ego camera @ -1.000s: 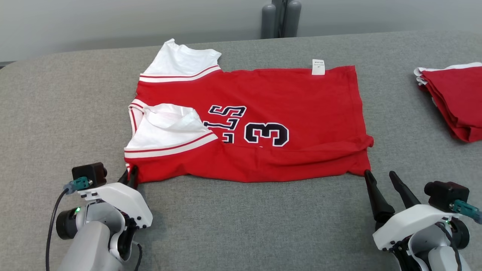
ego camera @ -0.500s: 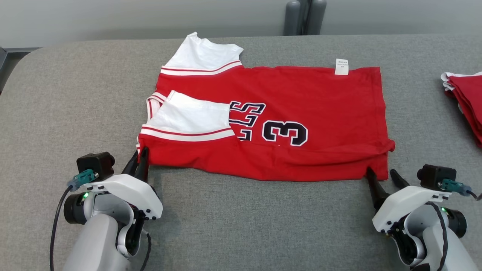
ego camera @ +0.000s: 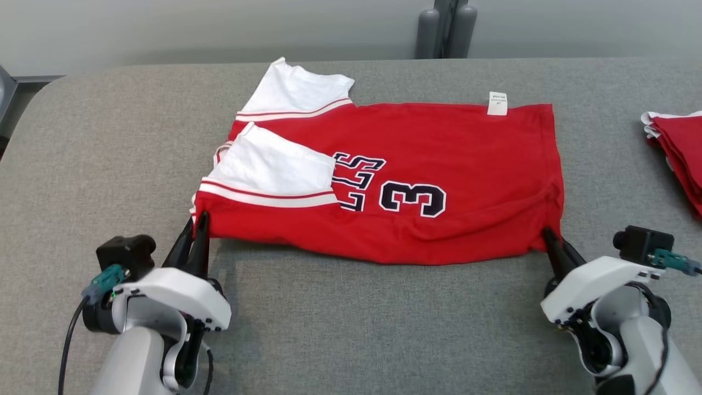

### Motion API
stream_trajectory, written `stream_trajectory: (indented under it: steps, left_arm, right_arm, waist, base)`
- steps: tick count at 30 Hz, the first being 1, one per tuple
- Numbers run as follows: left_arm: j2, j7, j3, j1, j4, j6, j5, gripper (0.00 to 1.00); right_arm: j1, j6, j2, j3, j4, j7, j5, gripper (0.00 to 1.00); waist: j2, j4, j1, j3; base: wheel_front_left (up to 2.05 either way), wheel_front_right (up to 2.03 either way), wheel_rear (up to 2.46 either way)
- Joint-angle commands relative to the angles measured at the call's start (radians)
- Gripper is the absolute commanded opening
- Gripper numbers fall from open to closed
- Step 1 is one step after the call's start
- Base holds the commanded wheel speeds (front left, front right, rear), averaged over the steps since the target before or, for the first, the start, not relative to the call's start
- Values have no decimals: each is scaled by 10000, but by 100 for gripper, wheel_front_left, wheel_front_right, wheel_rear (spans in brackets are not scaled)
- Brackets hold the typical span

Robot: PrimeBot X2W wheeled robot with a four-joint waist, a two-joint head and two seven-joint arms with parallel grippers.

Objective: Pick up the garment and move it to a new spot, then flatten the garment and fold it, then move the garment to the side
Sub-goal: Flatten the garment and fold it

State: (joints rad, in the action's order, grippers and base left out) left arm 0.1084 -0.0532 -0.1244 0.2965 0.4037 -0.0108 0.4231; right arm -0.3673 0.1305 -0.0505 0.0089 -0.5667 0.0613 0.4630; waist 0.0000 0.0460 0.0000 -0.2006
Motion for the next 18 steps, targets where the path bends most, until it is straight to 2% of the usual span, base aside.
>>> stream_trajectory:
  steps: [1,10,18]
  left_arm:
    - [117,-16,64,-341,-364,19,78,0]
    - [309,615,349,-2479,-2804,426,485,0]
    - [42,1321,-25,-4414,-4128,750,802,0]
  right_arm:
    - [446,5,-251,-12,570,264,403,0]
    - [2798,5,-1080,-553,4137,2103,1723,0]
    - [4264,5,-719,-1136,5283,2701,1746,0]
  waist:
    - [0,-9,0,57]
    - [0,-83,0,215]
    - [0,-63,0,275]
  base:
    - [0,0,0]
    - [0,0,0]
    - [0,0,0]
